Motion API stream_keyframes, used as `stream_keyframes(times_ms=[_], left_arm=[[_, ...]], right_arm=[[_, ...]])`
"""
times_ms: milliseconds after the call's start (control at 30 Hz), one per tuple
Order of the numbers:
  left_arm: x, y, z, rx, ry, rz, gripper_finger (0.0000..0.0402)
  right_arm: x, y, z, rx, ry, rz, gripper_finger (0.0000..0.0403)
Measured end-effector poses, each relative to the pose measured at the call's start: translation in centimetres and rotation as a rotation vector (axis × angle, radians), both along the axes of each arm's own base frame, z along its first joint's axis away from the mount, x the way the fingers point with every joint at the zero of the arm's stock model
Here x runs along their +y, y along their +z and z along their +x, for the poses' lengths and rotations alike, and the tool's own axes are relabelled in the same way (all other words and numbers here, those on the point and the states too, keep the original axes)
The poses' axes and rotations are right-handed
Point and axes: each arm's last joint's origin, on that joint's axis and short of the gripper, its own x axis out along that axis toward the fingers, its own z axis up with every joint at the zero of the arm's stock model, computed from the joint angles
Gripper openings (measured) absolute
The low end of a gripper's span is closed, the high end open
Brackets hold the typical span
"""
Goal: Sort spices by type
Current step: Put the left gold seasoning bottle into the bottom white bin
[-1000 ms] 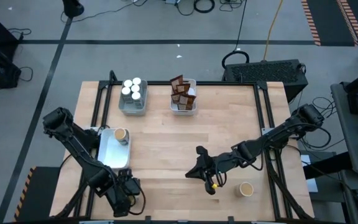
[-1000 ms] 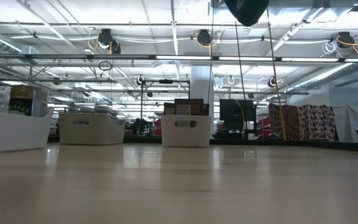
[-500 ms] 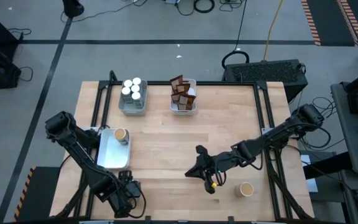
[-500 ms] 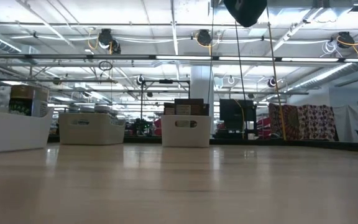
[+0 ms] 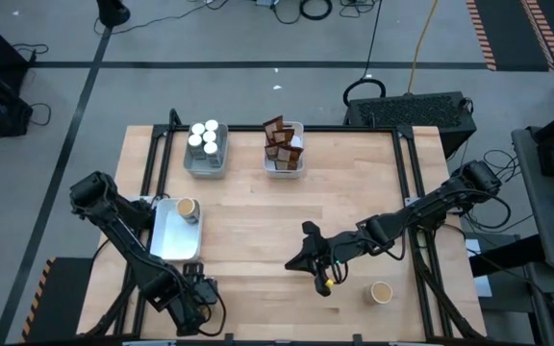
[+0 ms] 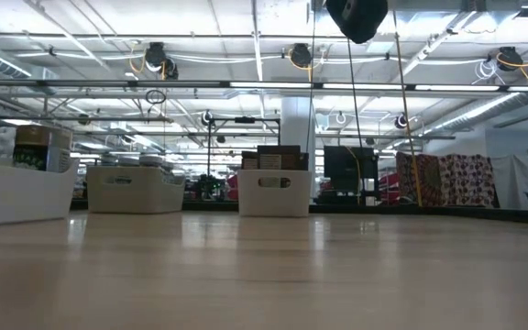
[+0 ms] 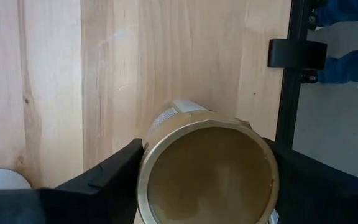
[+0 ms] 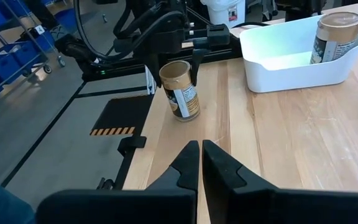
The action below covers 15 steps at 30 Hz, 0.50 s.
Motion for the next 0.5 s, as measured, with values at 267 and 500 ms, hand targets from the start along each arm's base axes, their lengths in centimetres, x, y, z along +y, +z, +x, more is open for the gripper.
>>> stream_keyframes(times_ms=[267,500], left_arm=[[1.5,2.3,-1.1,0.003,0.010,-0.016,0.0281],[6.3,6.9,-3.9,-0.003,0.104,-0.001,0.0281]], right_arm=[[-0.4,0.0,0.2,0.001,-0.005,-0.001,0.0000],[-1.0,0.0,0.4,0.005,0.014,0.010,0.0000]])
